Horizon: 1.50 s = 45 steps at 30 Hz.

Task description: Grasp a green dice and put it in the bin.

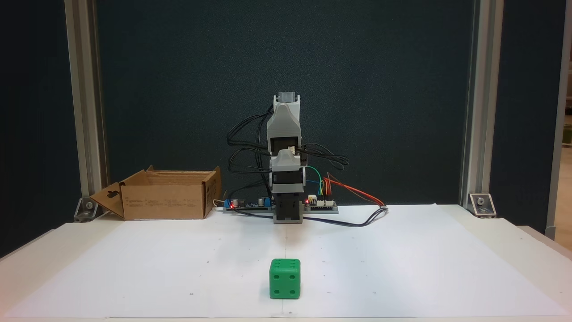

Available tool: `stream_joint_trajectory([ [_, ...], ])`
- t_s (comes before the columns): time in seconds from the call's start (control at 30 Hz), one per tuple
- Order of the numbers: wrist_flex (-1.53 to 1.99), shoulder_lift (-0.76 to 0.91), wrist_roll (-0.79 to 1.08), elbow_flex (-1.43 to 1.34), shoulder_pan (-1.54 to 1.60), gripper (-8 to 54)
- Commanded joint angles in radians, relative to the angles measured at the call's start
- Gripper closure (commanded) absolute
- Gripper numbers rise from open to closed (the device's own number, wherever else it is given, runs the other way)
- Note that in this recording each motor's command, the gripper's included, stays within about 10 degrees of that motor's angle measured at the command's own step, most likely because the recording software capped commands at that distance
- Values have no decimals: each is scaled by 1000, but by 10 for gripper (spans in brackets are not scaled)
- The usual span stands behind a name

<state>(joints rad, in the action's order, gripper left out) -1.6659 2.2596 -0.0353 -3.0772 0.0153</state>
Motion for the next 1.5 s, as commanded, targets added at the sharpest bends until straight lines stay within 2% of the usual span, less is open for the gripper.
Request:
stream_joint_trajectory([
  [0.0, -51, 107, -8, -49, 0, 8],
  [0.57, 8, 106, 12, -25, -12, 33],
  [1.2, 1300, 112, 29, 664, 0, 11],
  [1.33, 1572, 106, 26, 896, 0, 24],
  [1.47, 1830, 103, 26, 968, -5, 34],
])
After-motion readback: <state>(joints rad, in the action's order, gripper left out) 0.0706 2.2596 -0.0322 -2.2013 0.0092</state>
